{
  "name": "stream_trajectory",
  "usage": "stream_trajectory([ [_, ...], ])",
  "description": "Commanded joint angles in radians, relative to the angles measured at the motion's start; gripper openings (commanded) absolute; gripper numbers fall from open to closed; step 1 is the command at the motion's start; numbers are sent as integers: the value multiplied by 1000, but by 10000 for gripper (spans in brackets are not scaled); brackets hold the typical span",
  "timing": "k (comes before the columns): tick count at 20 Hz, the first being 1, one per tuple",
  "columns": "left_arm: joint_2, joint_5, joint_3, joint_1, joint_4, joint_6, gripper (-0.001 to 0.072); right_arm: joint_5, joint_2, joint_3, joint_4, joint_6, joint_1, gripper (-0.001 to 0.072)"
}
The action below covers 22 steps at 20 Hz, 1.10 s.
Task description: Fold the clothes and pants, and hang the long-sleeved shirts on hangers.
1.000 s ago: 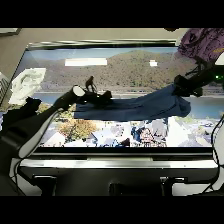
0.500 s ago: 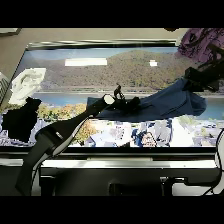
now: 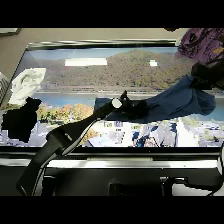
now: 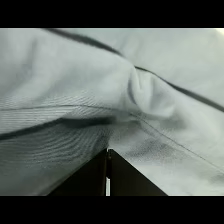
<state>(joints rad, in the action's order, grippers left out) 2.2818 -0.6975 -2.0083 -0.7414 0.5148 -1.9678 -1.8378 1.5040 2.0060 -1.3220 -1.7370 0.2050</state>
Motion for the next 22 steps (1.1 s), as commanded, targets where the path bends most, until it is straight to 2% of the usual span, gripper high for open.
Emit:
stream_trajectory([
  [1, -38, -119, -6, 71, 57, 16, 17, 45, -5, 2, 13, -42, -1, 26],
  [4, -145, -287, -6, 183, 265, 15, 16, 93, -5, 2, 109, -108, -19, 26],
  [7, -295, -454, -6, 306, 522, 16, 17, 150, 8, 2, 114, -200, -114, 25],
  [10, -439, -574, -6, 426, 706, 19, 17, 195, 49, 2, 101, -318, -261, 26],
  [12, -522, -619, -6, 508, 743, 66, 18, 246, 82, 2, 83, -378, -358, 26],
  [16, -636, -676, -6, 647, 743, 105, 18, 367, 164, 2, 58, -483, -524, 26],
  [22, -688, -711, -6, 762, 743, 140, 18, 496, 272, 2, 102, -537, -649, 26],
])
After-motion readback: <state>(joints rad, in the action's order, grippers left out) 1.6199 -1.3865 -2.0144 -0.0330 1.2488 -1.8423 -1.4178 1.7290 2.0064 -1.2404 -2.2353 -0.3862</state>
